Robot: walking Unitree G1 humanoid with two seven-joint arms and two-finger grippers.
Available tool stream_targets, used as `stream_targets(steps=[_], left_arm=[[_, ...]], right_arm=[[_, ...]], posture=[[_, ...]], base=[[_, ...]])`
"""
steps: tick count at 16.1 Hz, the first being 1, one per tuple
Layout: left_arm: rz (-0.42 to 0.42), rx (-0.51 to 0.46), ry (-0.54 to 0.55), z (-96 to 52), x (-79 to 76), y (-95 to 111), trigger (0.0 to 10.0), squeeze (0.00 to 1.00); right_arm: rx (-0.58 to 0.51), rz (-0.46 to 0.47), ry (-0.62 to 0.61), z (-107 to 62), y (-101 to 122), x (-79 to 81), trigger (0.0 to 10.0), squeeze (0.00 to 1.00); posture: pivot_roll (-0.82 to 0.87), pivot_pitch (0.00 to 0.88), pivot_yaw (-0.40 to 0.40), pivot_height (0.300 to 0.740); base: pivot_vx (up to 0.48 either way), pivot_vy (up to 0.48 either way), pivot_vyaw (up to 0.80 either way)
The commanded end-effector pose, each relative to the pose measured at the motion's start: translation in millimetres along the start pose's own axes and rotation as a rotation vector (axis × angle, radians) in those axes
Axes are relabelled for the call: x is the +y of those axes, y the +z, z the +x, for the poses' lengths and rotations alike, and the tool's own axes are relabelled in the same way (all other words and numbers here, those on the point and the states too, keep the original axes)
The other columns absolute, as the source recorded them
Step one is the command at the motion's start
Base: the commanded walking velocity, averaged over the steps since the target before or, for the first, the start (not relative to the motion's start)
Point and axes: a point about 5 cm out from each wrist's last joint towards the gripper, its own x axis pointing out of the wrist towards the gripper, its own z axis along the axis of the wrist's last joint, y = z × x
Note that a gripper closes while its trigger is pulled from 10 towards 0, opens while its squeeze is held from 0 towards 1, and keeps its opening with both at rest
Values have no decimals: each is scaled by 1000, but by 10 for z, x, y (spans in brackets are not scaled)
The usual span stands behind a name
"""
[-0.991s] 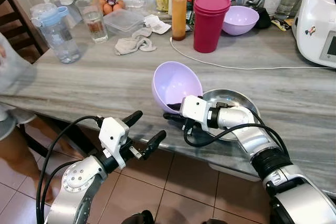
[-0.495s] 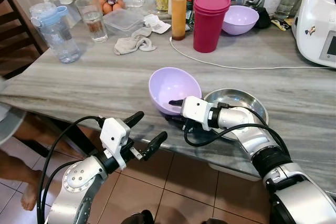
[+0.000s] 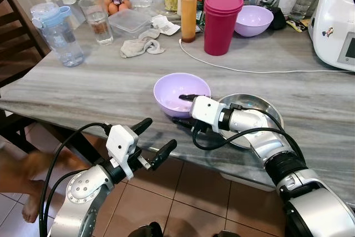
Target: Setting the table
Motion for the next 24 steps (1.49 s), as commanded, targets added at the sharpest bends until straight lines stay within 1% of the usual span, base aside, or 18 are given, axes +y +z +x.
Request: stream_targets(steps=[1, 5, 8, 11, 12, 13, 16, 17, 18, 19, 23, 24], left_arm=[[4, 9, -8, -4, -3, -11, 10000, 0], [8, 9, -6, 2, 15, -4, 10000, 0], [10, 10, -5, 7, 20, -4, 10000, 0], [6, 12, -4, 0, 20, -7, 10000, 0], [6, 12, -6, 4, 19, -7, 10000, 0], [7, 13, -7, 7, 19, -7, 10000, 0], [10, 11, -8, 15, 24, 1, 10000, 0], [10, 11, -8, 15, 25, 2, 10000, 0], [11, 14, -10, 16, 23, 2, 10000, 0], [11, 14, -11, 16, 22, 2, 10000, 0], [11, 17, -11, 26, 22, -5, 10000, 0], [13, 16, -9, 31, 25, -2, 10000, 0]], right_arm=[[-41, -6, -20, 26, 96, -55, 10000, 1000], [-96, 14, -115, 39, 205, -167, 10000, 1000], [-105, 25, -159, 36, 221, -195, 10000, 1000], [-138, 59, -215, 11, 277, -251, 10000, 1000], [-145, 86, -225, 3, 283, -263, 10000, 1000], [-149, 107, -230, -1, 280, -265, 10000, 1000], [-167, 175, -203, 14, 279, -168, 10000, 1000], [-168, 185, -200, 14, 283, -160, 10000, 1000], [-190, 255, -201, 13, 305, -138, 10000, 1000], [-195, 281, -201, 10, 308, -127, 10000, 1000], [-189, 334, -213, -11, 282, -80, 10000, 1000], [-205, 343, -255, -54, 317, -127, 10000, 1000]], posture=[[-157, 132, 65, 740], [-155, 125, 69, 740], [-156, 121, 70, 740], [-156, 121, 70, 740], [-160, 121, 71, 740], [-160, 121, 71, 740], [-162, 122, 72, 740], [-162, 123, 73, 740], [-162, 123, 73, 740], [-162, 123, 73, 740], [-162, 121, 71, 740], [-162, 120, 72, 740]], base=[[0, 0, 0], [0, 0, 0], [0, 0, 0], [0, 0, 0], [0, 0, 0], [0, 0, 0], [0, 0, 0], [0, 0, 0], [0, 0, 0], [0, 0, 0], [0, 0, 0], [0, 0, 0]])
